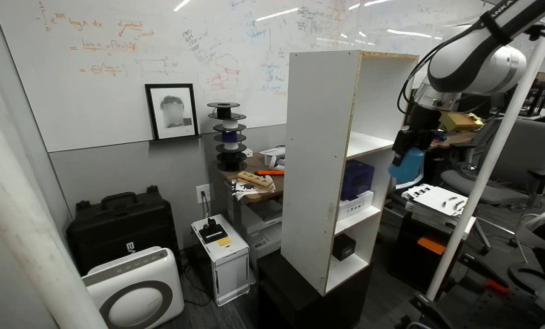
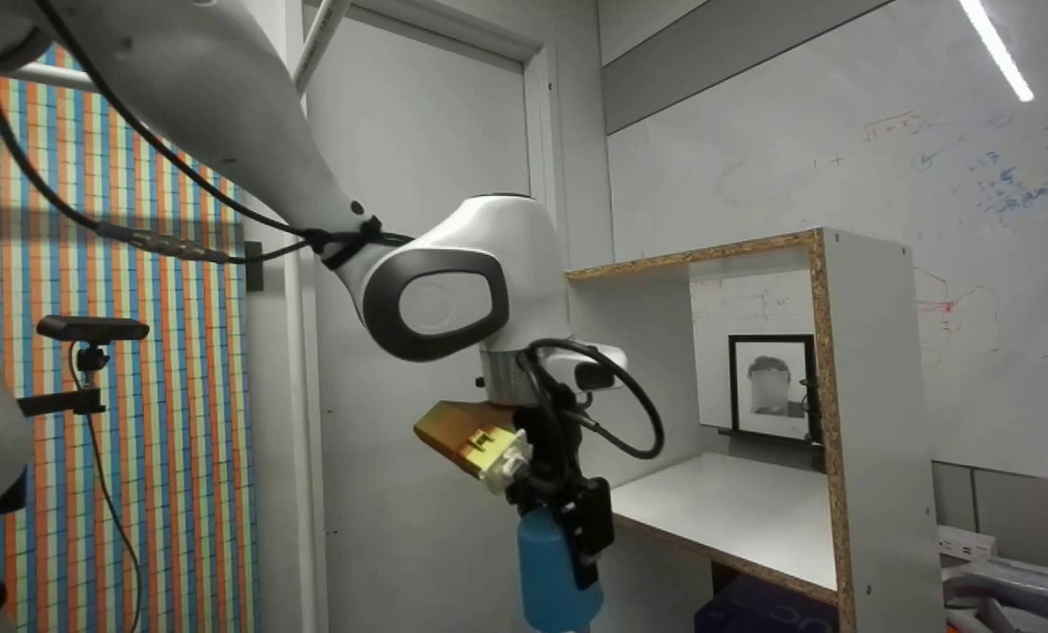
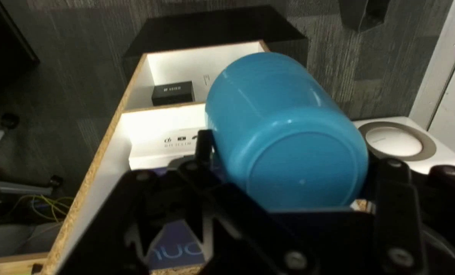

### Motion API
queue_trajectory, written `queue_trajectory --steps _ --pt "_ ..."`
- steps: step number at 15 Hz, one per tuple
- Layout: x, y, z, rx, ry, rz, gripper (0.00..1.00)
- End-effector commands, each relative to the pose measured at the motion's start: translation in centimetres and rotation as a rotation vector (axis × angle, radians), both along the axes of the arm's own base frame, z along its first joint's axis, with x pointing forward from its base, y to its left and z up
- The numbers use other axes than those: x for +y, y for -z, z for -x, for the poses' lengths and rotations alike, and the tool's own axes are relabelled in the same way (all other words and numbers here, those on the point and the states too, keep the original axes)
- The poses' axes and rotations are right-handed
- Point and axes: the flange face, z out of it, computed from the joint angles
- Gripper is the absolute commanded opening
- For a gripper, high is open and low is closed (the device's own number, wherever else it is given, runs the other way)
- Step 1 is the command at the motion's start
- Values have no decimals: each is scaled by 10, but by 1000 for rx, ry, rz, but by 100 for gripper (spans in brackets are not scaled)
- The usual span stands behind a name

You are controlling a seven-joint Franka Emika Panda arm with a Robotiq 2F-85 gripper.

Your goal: Put the cup on the top shelf

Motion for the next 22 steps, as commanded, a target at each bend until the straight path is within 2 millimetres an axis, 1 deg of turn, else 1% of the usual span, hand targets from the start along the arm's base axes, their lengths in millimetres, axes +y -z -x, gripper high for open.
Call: queue_trajectory --steps 1,2,4,7,10,12,13,14,15,17,20,22 --pt "9 -50 45 19 63 -45 51" --pt "10 -63 55 28 71 -57 51" --pt "8 -99 73 18 107 -81 51" --pt "1 -163 97 -26 172 -107 51" --pt "-11 -236 113 -92 257 -121 51" --pt "-23 -284 112 -134 320 -139 51" --pt "-30 -302 106 -152 357 -146 51" --pt "-32 -314 92 -176 385 -149 51" --pt "-38 -327 84 -210 417 -158 51" --pt "-52 -341 61 -229 474 -180 51" --pt "-72 -357 19 -227 569 -202 51" --pt "-82 -368 -8 -230 604 -227 51"
